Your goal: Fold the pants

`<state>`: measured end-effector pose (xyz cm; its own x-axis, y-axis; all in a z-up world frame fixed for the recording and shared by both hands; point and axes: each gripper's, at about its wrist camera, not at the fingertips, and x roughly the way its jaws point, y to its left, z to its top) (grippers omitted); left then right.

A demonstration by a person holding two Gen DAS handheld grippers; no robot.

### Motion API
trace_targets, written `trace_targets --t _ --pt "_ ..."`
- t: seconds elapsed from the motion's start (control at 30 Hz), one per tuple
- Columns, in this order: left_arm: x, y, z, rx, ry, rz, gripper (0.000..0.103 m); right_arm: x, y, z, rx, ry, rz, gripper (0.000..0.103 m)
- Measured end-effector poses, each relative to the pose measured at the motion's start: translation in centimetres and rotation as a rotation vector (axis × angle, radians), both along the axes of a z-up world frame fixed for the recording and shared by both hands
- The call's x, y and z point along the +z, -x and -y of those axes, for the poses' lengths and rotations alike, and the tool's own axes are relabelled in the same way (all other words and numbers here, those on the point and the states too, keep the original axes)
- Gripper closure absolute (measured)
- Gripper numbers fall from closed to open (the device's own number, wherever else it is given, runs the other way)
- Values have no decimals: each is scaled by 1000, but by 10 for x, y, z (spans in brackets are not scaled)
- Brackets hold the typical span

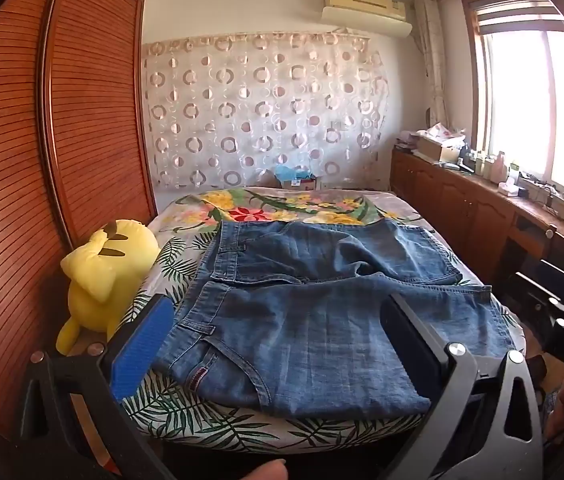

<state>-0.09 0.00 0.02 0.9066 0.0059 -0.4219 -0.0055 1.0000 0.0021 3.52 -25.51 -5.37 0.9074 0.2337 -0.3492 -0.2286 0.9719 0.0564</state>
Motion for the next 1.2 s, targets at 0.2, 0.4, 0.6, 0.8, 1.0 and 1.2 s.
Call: trace_targets --t 0.2,0.4,0.6,0.8,1.0,1.2 --pt "1 4 -3 -4 -1 -1 0 -1 -2 0 11 2 -11 26" --pt "3 -1 -1 -3 -8 -9 0 2 6 6 -13 5 13 26" --pt "-3 -2 1 1 -14 -7 0 2 7 5 -10 7 11 26" --pt "-3 -2 1 -1 -13 -8 0 2 7 4 -9 7 11 26" --pt "-3 -2 2 -1 -12 -8 0 4 8 5 -10 10 10 26" --pt "-2 -2 2 -1 -13 -9 0 4 9 4 -13 9 15 26"
